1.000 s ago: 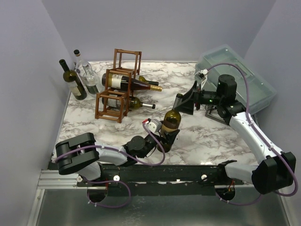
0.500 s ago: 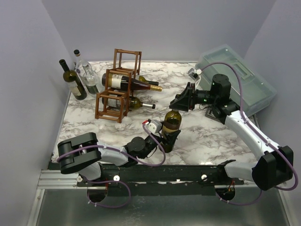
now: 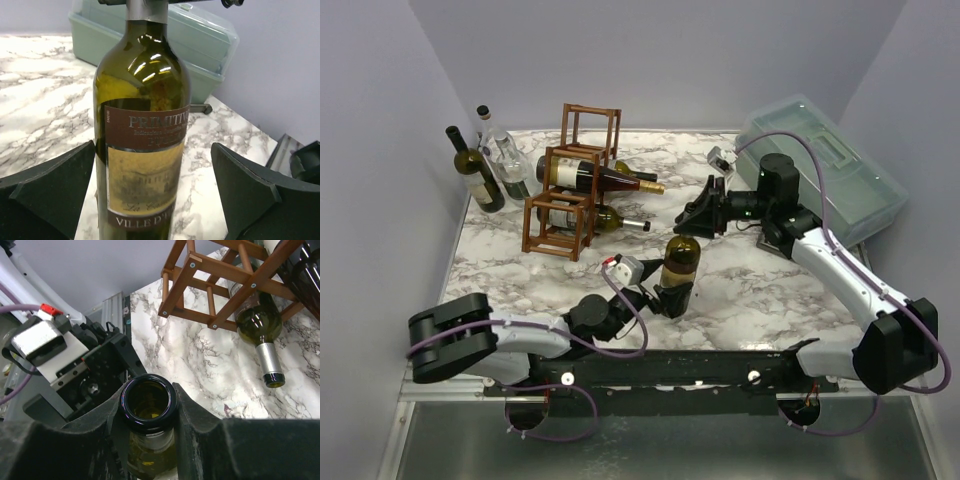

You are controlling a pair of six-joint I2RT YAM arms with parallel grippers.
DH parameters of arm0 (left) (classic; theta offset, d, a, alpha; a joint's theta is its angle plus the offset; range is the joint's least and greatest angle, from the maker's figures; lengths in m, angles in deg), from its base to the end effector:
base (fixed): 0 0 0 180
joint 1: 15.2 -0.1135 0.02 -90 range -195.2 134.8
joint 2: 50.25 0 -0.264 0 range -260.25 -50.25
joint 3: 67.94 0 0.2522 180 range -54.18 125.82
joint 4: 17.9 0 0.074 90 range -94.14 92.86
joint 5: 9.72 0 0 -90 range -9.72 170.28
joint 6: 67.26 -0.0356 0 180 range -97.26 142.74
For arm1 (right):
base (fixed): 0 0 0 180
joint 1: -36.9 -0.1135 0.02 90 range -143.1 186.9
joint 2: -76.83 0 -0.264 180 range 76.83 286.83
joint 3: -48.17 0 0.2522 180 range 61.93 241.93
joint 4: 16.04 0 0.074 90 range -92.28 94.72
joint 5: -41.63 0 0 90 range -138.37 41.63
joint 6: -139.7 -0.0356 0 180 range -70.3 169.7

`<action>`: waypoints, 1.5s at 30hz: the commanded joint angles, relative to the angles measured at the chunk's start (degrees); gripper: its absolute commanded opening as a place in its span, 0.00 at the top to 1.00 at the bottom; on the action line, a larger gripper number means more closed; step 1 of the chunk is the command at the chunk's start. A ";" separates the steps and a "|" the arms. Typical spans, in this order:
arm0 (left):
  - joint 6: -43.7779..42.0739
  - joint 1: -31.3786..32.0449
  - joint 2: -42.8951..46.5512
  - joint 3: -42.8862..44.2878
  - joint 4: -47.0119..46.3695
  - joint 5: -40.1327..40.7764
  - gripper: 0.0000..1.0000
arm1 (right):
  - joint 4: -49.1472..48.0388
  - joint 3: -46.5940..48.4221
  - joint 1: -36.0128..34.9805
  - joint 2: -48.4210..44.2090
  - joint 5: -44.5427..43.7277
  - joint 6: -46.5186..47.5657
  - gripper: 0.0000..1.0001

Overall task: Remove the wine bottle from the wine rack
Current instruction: Place the wine bottle at the center of the board.

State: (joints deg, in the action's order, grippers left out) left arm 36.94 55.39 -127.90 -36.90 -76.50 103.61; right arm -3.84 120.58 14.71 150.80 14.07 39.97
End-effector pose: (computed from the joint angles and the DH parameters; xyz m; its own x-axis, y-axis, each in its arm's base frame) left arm 0.0934 -0.2228 0.2103 -0.1139 -0.3544 -0.9281 0.7317 0.6020 -0.3197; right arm 0.2539 0.1376 0.3389 -0.3814 -0.0711 -0.9217 -0.9208 0.1169 0.3720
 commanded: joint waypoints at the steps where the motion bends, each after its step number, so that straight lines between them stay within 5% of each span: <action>1: 4.69 0.38 9.37 0.81 18.59 -3.83 0.01 | -3.00 2.62 -1.63 0.37 0.54 4.08 1.00; 12: 11.70 -1.01 28.97 5.25 54.60 -3.41 0.01 | -0.78 0.05 -6.51 1.55 -1.35 19.55 0.99; 24: 12.12 -1.60 43.44 4.80 65.80 1.55 0.01 | 12.32 -0.76 -9.88 0.99 1.53 35.79 0.81; 34: 10.38 -1.81 46.55 8.35 71.37 1.39 0.02 | 22.65 -0.49 -9.87 -0.85 2.30 44.11 0.26; 45: -1.34 -1.94 42.87 13.72 70.02 -8.82 0.01 | 32.65 3.99 -7.62 -3.68 2.80 45.27 0.03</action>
State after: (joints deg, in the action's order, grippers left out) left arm 43.83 53.80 -82.89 -26.61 -5.75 101.51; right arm 21.58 121.44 5.53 149.29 15.40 81.91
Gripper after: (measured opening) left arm 0.986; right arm 0.949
